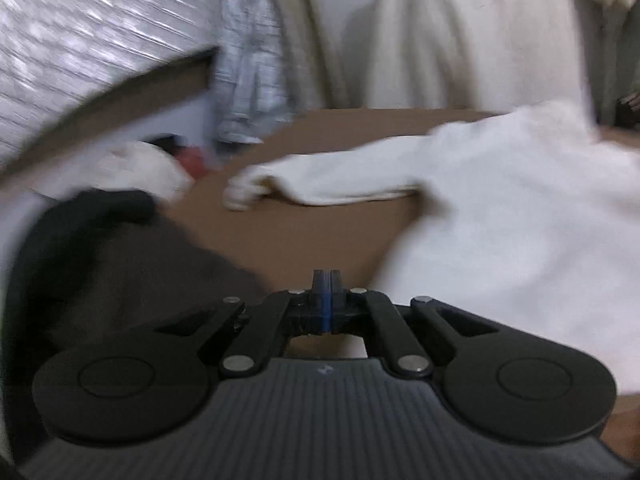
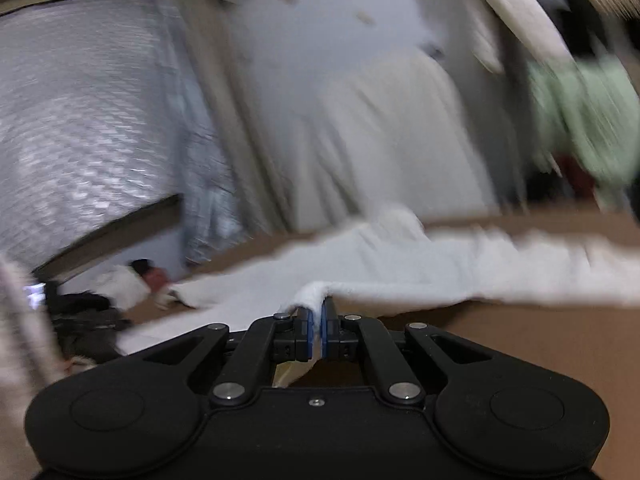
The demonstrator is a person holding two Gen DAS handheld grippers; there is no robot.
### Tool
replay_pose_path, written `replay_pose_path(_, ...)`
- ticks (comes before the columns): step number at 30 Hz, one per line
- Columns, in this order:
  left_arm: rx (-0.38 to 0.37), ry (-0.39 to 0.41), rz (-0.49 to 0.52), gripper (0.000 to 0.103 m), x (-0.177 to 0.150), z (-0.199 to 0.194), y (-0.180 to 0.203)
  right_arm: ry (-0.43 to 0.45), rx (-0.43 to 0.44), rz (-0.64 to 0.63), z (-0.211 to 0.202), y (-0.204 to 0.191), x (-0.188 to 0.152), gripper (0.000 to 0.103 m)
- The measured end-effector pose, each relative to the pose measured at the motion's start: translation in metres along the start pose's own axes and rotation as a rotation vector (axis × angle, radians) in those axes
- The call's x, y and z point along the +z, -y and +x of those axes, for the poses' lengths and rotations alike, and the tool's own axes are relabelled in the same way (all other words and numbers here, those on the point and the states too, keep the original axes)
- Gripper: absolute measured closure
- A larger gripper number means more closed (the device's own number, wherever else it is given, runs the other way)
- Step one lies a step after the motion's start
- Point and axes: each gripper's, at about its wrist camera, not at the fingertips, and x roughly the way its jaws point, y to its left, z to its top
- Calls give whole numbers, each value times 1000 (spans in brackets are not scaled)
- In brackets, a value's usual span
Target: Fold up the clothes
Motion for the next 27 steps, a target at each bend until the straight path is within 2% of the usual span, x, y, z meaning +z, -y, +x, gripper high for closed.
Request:
replay_pose_path(2, 40, -27, -9, 103, -1, 4, -10, -63, 7, 9, 2, 2, -11, 98)
replay_pose_path(5, -55, -109, -123, 103, -3, 17, -29, -242, -61, -1, 20, 6, -48, 98)
replay_pose_path(7, -67, -114, -140, 100, -1, 17, -31, -348, -101, -7, 31, 8, -70, 98)
replay_pose_path(9, -122, -131, -171, 97, 2, 18, -32, -434, -118, 34, 41, 15, -82, 97)
replay_pose_path(11, -188, -163, -196, 84, 6, 22, -32, -475, -119, 79, 43, 23, -84, 92)
replay_pose_path(12, -204, -173, -193, 68, 9, 25, -28, -471, -102, 87, 39, 26, -82, 89)
replay_pose_path(13, -201, -178, -181, 49, 12, 28, -23, -463, -84, 87, 33, 26, -77, 84)
replay_pose_path(14, -197, -183, -169, 42, 16, 31, -18, -451, -67, 83, 28, 26, -72, 80)
replay_pose_path(15, -193, -188, -157, 39, 19, 34, -13, -427, -52, 67, 26, 25, -62, 68)
replay_pose_path(17, -186, -197, -133, 39, 26, 40, -3, -346, -46, 32, 24, 23, -38, 47)
replay_pose_path(19, -191, -196, -116, 39, 31, 43, 5, -289, -33, 36, 41, 25, -6, 47)
replay_pose_path(21, -204, -193, -104, 35, 36, 44, 12, -276, -9, 47, 65, 25, 24, 47)
replay_pose_path(22, -215, -200, -97, 31, 37, 47, 14, -289, -8, 45, 82, 24, 39, 47)
replay_pose_path(24, -223, -227, -68, 30, 43, 56, 18, -340, -12, 55, 118, 22, 67, 47)
replay_pose_path(27, -230, -268, -21, 30, 54, 73, 23, -472, 21, 130, 177, 24, 102, 47)
